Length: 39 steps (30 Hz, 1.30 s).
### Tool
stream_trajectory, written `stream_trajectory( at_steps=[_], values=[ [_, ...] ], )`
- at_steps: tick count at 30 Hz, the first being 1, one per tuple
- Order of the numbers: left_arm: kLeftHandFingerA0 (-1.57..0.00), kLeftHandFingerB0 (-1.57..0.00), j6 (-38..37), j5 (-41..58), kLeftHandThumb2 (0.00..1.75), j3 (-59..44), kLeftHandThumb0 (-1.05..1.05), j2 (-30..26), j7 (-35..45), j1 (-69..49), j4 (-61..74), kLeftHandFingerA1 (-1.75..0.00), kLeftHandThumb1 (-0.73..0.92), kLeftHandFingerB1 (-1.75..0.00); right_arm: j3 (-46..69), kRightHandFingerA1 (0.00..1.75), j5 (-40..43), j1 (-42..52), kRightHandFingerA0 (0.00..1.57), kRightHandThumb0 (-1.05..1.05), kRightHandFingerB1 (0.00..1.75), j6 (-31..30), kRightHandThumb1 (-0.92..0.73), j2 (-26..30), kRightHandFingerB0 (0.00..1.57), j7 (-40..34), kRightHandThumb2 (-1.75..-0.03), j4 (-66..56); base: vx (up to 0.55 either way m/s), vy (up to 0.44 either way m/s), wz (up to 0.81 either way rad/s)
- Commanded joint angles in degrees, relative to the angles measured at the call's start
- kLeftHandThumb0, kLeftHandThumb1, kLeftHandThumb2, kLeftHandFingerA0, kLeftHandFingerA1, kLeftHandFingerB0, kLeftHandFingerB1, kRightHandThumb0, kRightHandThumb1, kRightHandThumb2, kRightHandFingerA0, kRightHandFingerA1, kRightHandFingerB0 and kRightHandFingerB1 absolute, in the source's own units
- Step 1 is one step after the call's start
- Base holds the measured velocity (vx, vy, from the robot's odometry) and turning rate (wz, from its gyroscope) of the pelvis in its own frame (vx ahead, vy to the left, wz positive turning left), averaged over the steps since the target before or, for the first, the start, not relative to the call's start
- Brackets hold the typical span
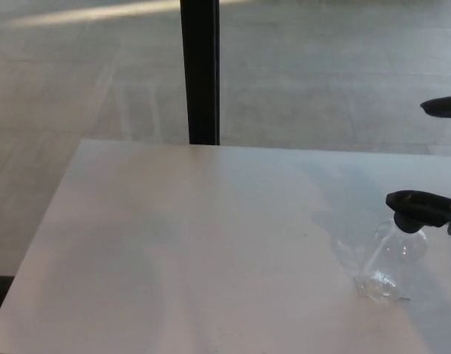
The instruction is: The robot uses its right hand to grab and lift the lid of the spray bottle kept in the middle of the desk and places the lid on the right side of the bottle
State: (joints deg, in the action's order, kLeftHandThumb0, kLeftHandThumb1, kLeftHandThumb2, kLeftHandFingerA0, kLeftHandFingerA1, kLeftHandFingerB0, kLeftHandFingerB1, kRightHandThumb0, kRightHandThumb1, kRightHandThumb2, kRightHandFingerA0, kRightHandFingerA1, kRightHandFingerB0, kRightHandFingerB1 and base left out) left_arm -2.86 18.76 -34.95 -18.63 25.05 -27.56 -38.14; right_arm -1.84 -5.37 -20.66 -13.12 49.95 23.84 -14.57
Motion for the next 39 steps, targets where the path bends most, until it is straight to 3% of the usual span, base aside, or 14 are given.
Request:
stream_trajectory(
  at_steps=[1,5,7,8,13,14,18,19,22,25,26,28,31,39],
  values=[
    [-0.64,-0.5,-0.8,0.2,0.61,0.3,-0.65,-1.1,0.1,-0.7,0.8,-0.52,0.67,-0.39,-3.2,0.53,-6.7,-2.8,0.03,-0.39,0.48,-1.0,-0.33,0.6,0.0,1.4,-0.96,2.5,0.0,0.0,0.0],
    [-0.64,-0.51,-1.3,-0.1,0.61,0.7,-0.68,-1.7,0.6,-0.1,-0.8,-0.51,0.66,-0.39,-5.0,0.53,-9.2,-3.6,0.04,-0.39,0.48,0.4,-0.3,-0.3,0.0,0.4,-0.95,4.0,0.0,0.0,0.0],
    [-0.55,-0.42,-1.8,-0.4,0.93,1.1,-0.68,-1.8,0.6,-0.2,-0.6,-0.61,0.52,-0.53,-5.6,0.43,-9.7,-3.8,0.12,-0.86,0.28,0.7,-0.68,-1.2,0.22,0.0,-0.61,4.4,0.0,0.0,0.0],
    [-0.63,-0.5,-1.8,-0.3,0.61,1.2,-0.67,-1.7,0.7,-0.5,0.0,-0.52,0.66,-0.39,-6.8,0.53,-10.1,-4.2,0.04,-0.39,0.48,-1.0,-0.29,-1.7,0.0,1.2,-0.95,4.1,0.0,0.0,0.0],
    [-0.56,-0.42,-1.4,0.3,0.94,1.2,-0.66,-1.6,0.9,-0.8,0.5,-0.63,0.53,-0.53,-9.7,0.53,-12.7,-4.5,0.04,-0.39,0.48,-2.6,-0.3,-1.1,0.0,4.0,-0.95,4.2,0.0,0.0,0.0],
    [-0.55,-0.42,-2.0,0.3,0.94,1.2,-0.67,-1.7,1.2,-0.4,-0.7,-0.61,0.53,-0.53,-11.0,0.44,-14.0,-5.0,0.03,-0.87,0.41,-3.6,-0.56,-0.1,0.09,5.7,-0.96,4.4,0.0,0.0,0.0],
    [-0.62,-0.5,-2.2,0.2,0.61,1.3,-0.67,-1.9,1.2,-0.1,-1.1,-0.52,0.67,-0.39,-14.8,0.5,-15.6,-7.4,0.06,-0.92,0.31,-7.9,-0.59,2.9,0.02,14.0,-0.99,4.5,0.0,0.0,0.0],
    [-0.63,-0.52,-2.0,0.4,0.6,1.2,-0.67,-1.8,1.1,-0.1,-1.0,-0.52,0.65,-0.39,-15.2,0.52,-15.8,-7.5,0.02,-0.4,0.49,-8.2,-0.28,3.3,0.0,14.7,-0.95,4.4,0.0,0.0,0.0],
    [-0.6,-0.49,-3.2,0.2,0.6,1.3,-0.68,-1.9,1.6,0.0,-2.0,-0.52,0.67,-0.39,-16.0,0.77,-16.8,-7.8,0.39,-0.87,0.26,-9.0,-0.68,3.8,0.15,16.0,-0.61,3.7,0.0,0.0,0.0],
    [-0.6,-0.49,-4.2,0.1,0.6,1.5,-0.68,-2.1,2.4,0.1,-3.1,-0.52,0.67,-0.39,-16.9,0.77,-17.8,-7.8,0.39,-0.87,0.26,-8.9,-0.68,4.2,0.15,16.6,-0.61,3.3,0.0,0.0,0.0],
    [-0.63,-0.52,-3.7,0.3,0.61,1.4,-0.68,-2.0,2.2,-0.2,-2.4,-0.53,0.68,-0.39,-18.2,0.64,-19.7,-8.4,0.38,-0.99,0.34,-8.7,-0.61,4.7,0.11,17.4,-0.96,3.1,0.0,0.0,0.0],
    [-0.62,-0.51,-3.9,0.4,0.61,1.4,-0.66,-1.9,2.2,-0.3,-2.3,-0.52,0.68,-0.39,-19.2,0.7,-21.3,-8.7,0.58,-0.8,0.27,-8.2,-0.68,4.3,0.2,17.1,-0.61,3.7,0.0,0.0,0.0],
    [-0.54,-0.41,-4.8,0.3,0.96,1.3,-0.66,-1.8,2.4,-0.4,-2.8,-0.62,0.56,-0.53,-18.9,0.83,-23.8,-7.2,0.74,-0.68,0.44,-7.8,-0.57,2.7,0.19,13.3,-0.9,3.2,0.0,0.0,0.0],
    [-0.62,-0.49,-6.7,1.3,0.62,0.6,-0.69,-1.4,3.6,0.0,-5.2,-0.52,0.72,-0.39,-16.7,1.33,-29.5,-3.1,0.92,-0.28,0.37,-4.6,-0.78,-1.0,0.49,3.5,-0.65,2.2,0.0,0.0,0.0]
  ],
)
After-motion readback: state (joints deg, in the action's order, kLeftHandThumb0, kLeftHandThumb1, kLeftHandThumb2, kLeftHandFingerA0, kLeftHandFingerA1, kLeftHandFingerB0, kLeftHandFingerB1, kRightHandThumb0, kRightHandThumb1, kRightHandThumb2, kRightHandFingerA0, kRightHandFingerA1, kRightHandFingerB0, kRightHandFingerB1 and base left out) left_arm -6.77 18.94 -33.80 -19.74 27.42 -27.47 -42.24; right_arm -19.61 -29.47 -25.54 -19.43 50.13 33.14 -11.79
